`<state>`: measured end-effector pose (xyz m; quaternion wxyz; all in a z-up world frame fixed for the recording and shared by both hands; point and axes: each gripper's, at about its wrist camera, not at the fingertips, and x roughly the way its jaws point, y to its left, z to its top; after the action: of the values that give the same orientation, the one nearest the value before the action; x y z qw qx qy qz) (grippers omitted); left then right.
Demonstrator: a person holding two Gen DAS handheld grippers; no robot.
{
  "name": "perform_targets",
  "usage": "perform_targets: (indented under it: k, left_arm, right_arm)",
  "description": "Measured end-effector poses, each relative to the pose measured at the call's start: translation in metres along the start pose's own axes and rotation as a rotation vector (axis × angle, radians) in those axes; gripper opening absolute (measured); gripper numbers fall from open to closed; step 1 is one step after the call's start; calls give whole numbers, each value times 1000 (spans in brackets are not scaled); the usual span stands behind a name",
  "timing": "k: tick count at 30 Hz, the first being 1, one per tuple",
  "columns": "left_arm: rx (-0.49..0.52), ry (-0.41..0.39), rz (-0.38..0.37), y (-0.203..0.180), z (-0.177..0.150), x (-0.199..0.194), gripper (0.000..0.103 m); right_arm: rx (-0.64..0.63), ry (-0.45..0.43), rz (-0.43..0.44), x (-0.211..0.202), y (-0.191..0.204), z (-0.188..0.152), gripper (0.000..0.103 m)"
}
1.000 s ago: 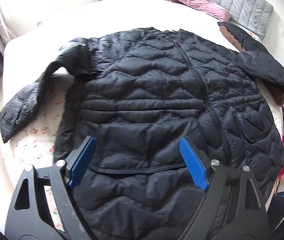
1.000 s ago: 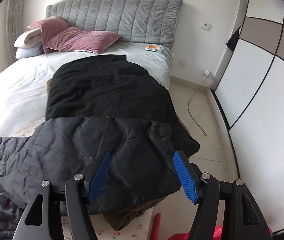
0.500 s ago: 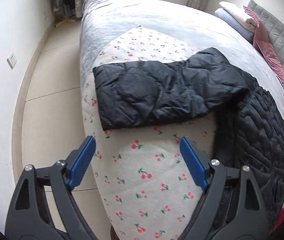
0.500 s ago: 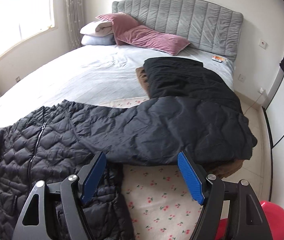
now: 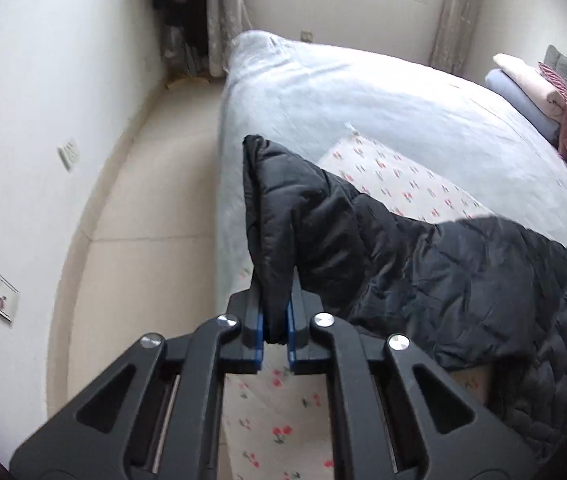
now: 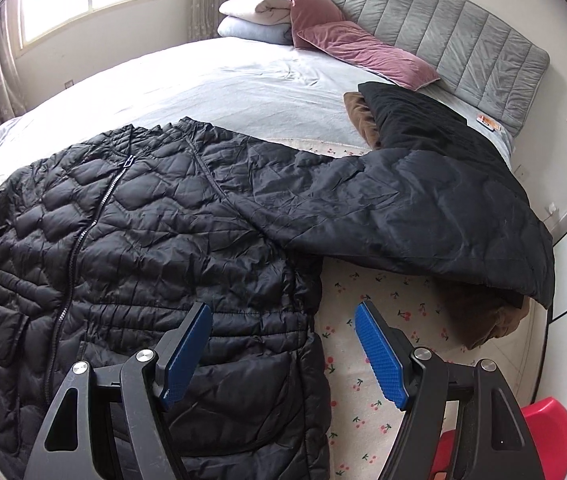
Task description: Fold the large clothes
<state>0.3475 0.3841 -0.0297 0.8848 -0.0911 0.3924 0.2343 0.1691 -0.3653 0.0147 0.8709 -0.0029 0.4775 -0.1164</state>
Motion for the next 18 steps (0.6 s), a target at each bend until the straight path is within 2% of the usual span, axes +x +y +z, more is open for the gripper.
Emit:
perform_targets:
  k: [2,4,5,6,8,10,15,17,18]
  left_arm:
    - [-18,-84,126,7,28,-5,15]
    - [-24,-111,262,2,46,-11,19]
    - [-17,-121,268,-5,52,-17,30]
    - [2,-127,243,-15,54,-24,50]
    - [42,-142,150,-44,49,-40,72]
    - [98,-134,19,-83,34,-55,73]
    - [255,70,-364,-213,-34,-67,76]
    - [340,132,-482,-266,-71,-72,77]
    - [388,151,-518,-290,-88,-74,77]
  right_arm:
    - [-6,5,-8,0,0,4,75]
    - [-9,5,-16,2,-2,9,75]
    - [-10,5,-16,3,-2,12,75]
    - [-13,5,-14,4,-1,16,75]
    - [-21,1,0,6,6,24,75]
    - [-24,-8,15,12,18,34,76]
    - [-1,-6,141,48,74,60,77]
    - [6,0,205,70,101,64,77]
    - [6,1,222,80,111,64,77]
